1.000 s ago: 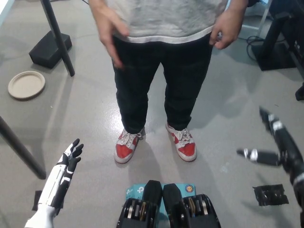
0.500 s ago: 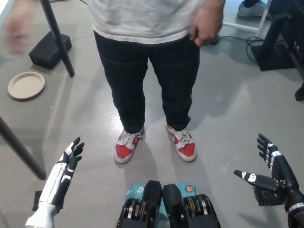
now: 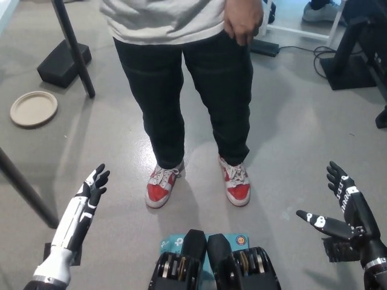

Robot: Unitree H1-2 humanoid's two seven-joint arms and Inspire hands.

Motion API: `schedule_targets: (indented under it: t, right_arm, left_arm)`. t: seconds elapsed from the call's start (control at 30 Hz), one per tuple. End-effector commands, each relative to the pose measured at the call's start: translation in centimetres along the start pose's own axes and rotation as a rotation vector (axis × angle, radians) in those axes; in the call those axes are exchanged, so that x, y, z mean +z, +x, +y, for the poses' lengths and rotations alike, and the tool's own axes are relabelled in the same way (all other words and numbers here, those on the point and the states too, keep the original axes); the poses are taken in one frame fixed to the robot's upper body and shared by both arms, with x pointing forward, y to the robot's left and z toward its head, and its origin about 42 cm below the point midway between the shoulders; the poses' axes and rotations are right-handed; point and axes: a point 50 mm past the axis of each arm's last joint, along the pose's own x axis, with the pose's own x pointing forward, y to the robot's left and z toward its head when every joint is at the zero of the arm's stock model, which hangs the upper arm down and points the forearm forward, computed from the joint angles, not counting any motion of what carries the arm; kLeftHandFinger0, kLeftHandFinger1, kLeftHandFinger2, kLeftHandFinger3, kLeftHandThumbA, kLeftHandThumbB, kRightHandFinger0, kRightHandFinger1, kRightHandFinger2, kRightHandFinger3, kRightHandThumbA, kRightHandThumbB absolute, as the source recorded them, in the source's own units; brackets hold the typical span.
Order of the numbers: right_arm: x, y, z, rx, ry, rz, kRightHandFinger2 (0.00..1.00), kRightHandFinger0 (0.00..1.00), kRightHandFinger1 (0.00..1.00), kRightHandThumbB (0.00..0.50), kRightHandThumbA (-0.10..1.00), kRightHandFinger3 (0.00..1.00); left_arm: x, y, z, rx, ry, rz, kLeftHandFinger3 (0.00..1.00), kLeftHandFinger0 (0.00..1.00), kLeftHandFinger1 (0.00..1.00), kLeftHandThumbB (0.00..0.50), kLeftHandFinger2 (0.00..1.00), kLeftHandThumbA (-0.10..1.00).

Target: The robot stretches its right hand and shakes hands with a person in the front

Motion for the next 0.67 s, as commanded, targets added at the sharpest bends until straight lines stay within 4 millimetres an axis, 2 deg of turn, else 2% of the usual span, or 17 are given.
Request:
schedule_targets:
  t: [0.0,0.17,0.23,0.43,0.63]
  right_arm:
    - [1.5,0.6,-0.4,0.003,-0.026,-0.107,1.0,1.0,1.0,0.313,1.0,1.0]
    - [1.2,0.2,-0.3,0.006,-0.024,-0.099,1.0,1.0,1.0,0.331,1.0,1.0]
    - [1.1,0.1,-0.3,0.009,-0.02,-0.095,1.0,1.0,1.0,0.335,1.0,1.0]
    - [1.0,0.0,-0.1,0.016,-0.02,-0.094,1.0,1.0,1.0,0.313,1.0,1.0]
    - [1.0,-0.1,-0.1,0.012,-0.041,-0.082,1.0,1.0,1.0,0.316,1.0,1.0]
  left_arm:
    - [0.3,-0.3,0.4,-0.009,-0.003,-0.016,1.0,1.0,1.0,0.156,1.0,1.0]
    - [0.1,-0.9,0.3,-0.007,0.012,0.005,1.0,1.0,1.0,0.163,1.0,1.0]
    - [0.0,-1.1,0.3,-0.01,0.013,0.012,1.0,1.0,1.0,0.152,1.0,1.0]
    - [-0.3,-1.3,0.3,-0.005,0.002,0.007,1.0,1.0,1.0,0.141,1.0,1.0]
    - [-0.1,-1.3,0.2,-0.007,0.007,0.001,1.0,1.0,1.0,0.127,1.0,1.0]
